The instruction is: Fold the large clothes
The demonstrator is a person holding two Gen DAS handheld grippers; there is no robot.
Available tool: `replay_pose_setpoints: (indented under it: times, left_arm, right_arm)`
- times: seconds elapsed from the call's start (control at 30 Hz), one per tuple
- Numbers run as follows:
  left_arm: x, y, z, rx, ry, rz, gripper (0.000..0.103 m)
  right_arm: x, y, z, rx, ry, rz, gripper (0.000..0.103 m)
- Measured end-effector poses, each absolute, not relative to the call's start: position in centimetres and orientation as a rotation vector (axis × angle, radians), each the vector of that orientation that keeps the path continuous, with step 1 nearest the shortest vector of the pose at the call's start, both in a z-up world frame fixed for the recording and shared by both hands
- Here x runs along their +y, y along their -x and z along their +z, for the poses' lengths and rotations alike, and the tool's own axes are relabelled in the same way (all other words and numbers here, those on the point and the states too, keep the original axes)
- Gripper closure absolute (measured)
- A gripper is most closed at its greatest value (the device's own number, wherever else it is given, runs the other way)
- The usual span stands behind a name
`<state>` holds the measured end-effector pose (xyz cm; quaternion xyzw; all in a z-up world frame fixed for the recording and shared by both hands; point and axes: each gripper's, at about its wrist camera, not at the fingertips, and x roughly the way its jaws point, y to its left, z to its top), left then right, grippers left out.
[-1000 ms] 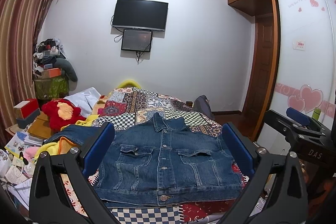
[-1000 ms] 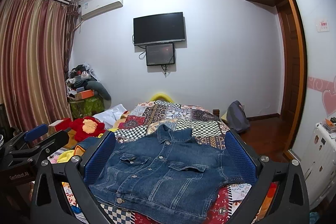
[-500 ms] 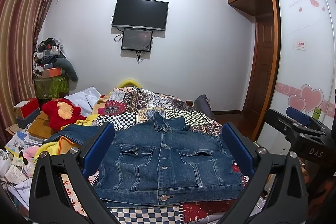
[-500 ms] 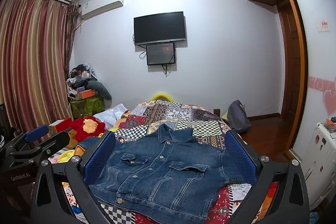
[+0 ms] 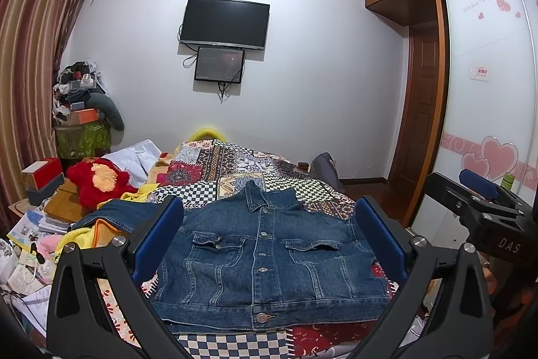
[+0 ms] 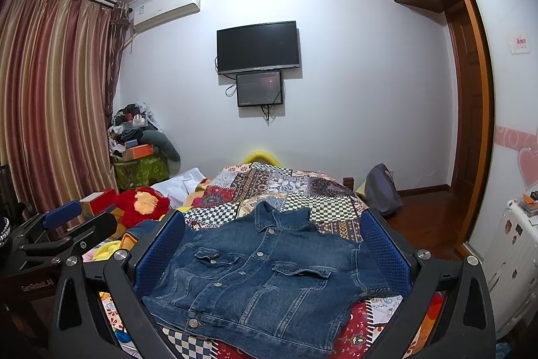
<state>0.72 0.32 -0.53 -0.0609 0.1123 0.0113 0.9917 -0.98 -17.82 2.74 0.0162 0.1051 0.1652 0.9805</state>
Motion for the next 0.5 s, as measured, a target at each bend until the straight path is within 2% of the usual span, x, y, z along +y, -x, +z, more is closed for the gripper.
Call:
replay_pose_setpoints:
  times: [0.5]
  left_arm:
    - [0.3,-0.32,-0.45,0.217,0.118,0.017,0.0]
  right_arm:
    - [-17.82,0.98,2.74,0.212,-0.033,0.332,0.0]
